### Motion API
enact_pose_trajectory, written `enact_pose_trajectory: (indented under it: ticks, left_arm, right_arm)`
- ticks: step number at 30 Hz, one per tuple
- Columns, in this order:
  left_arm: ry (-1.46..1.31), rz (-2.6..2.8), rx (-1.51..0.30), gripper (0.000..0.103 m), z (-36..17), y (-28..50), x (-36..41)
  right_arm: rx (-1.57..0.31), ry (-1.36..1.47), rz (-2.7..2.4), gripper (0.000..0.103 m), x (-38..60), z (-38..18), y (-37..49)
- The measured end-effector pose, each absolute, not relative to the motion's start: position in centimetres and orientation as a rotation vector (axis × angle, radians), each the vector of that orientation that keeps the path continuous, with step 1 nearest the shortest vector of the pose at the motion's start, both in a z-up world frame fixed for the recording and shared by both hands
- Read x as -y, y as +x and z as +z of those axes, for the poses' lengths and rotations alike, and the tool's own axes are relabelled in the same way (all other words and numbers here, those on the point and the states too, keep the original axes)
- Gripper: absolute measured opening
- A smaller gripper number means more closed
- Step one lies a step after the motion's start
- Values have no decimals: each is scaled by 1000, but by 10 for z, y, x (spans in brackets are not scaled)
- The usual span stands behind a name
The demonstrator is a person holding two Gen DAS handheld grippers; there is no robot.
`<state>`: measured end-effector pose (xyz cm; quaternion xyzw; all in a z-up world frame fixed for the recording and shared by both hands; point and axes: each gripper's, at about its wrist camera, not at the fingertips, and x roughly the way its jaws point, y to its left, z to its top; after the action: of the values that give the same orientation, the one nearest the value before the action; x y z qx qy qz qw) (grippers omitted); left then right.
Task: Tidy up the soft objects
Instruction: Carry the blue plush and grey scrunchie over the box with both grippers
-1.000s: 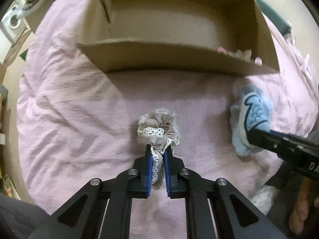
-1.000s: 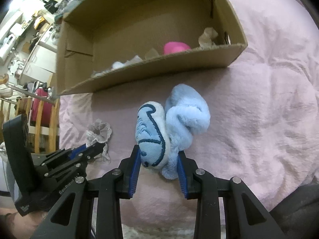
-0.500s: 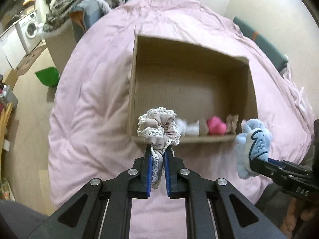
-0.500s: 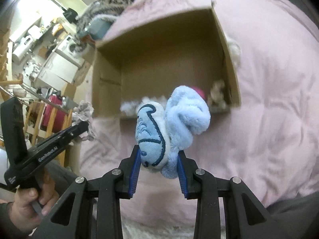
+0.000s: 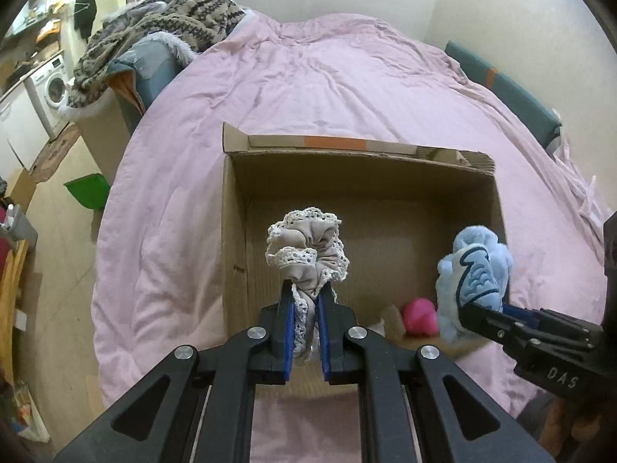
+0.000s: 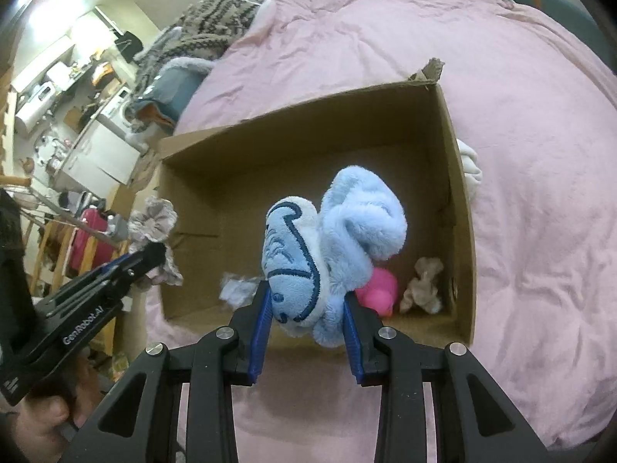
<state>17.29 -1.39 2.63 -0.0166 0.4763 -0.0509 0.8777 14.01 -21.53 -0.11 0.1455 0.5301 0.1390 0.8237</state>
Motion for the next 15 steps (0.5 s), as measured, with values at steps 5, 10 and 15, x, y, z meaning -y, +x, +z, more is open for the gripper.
enact_pose_trajectory:
  ticks: [5,10,15]
  left_arm:
    - [-62,-94,-1023,10,4,188,13]
    - [-60,-90,-1042,10,-15,196,17]
    - [-62,-98,-1063,10,-24,195,19]
  right_arm:
    - [-1161,319,238,36,218,-24,156]
    - [-1206,311,197,36,218,-47,164]
    - [-1238,304,180,38,219,-60,167]
